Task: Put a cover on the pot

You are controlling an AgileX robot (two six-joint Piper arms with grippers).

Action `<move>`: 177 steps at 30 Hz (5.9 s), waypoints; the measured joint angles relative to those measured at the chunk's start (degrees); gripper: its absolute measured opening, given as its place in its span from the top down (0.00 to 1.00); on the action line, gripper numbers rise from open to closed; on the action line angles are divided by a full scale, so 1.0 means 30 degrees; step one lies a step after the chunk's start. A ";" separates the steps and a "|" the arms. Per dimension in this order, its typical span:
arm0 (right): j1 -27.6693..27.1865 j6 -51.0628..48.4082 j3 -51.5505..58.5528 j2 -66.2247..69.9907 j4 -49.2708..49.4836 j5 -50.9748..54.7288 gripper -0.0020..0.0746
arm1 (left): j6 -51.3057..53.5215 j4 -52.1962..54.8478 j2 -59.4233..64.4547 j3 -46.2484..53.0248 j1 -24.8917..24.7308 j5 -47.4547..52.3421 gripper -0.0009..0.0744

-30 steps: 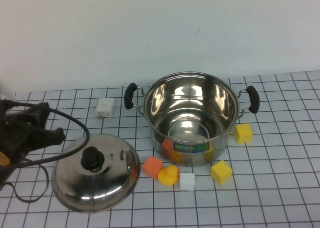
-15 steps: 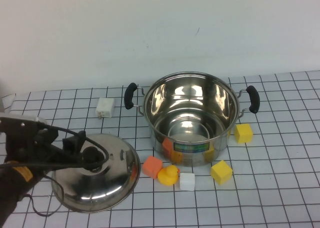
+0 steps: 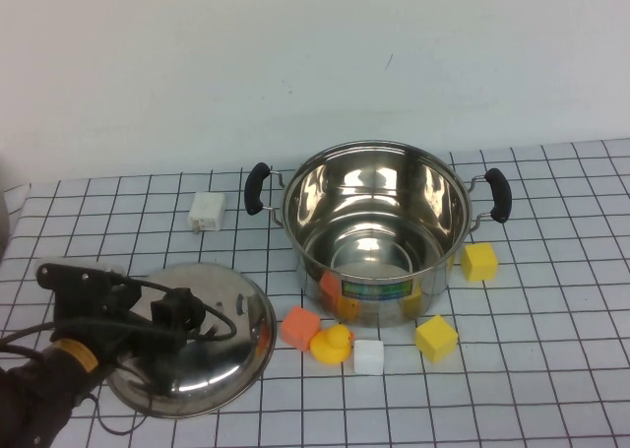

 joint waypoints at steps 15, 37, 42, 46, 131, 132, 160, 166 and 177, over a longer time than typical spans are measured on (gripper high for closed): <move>0.0000 -0.0031 0.0000 0.0000 0.0000 0.0000 0.96 | 0.1403 -0.2915 0.2449 -0.1461 -0.2018 -0.0078 0.50; 0.0000 -0.0031 0.0000 0.0000 -0.0025 0.0000 0.96 | 0.3668 -0.8575 -0.5194 -0.0641 -0.2099 0.1476 0.55; 0.0000 -0.0031 0.0000 0.0000 -0.0025 0.0000 0.96 | 0.2788 -0.6510 -0.7582 -0.2339 -0.2099 0.4622 0.55; 0.0000 -0.0031 0.0000 0.0000 -0.0025 0.0000 0.96 | -0.1088 -0.2304 -0.8066 -0.5283 -0.2498 0.7823 0.55; 0.0000 -0.0031 0.0000 0.0000 -0.0025 0.0000 0.96 | -1.2814 0.9647 0.2017 -1.8417 -0.9638 1.5326 0.48; 0.0000 -0.0031 0.0000 0.0000 -0.0025 0.0000 0.96 | -1.2814 0.9647 0.2017 -1.8417 -0.9638 1.5239 0.42; 0.0000 -0.0031 0.0000 0.0000 -0.0042 0.0000 0.96 | -1.2225 1.0804 -0.9381 -1.7478 -0.8732 2.7945 0.98; 0.0000 -0.0031 0.0000 0.0000 -0.0042 0.0000 0.96 | -1.3975 1.0645 -1.4798 -1.3260 -0.8732 2.8787 0.99; 0.0000 -0.0031 0.0000 0.0000 -0.0042 0.0000 0.96 | -1.5230 1.0139 -2.3232 -0.5537 -0.8732 3.0386 0.99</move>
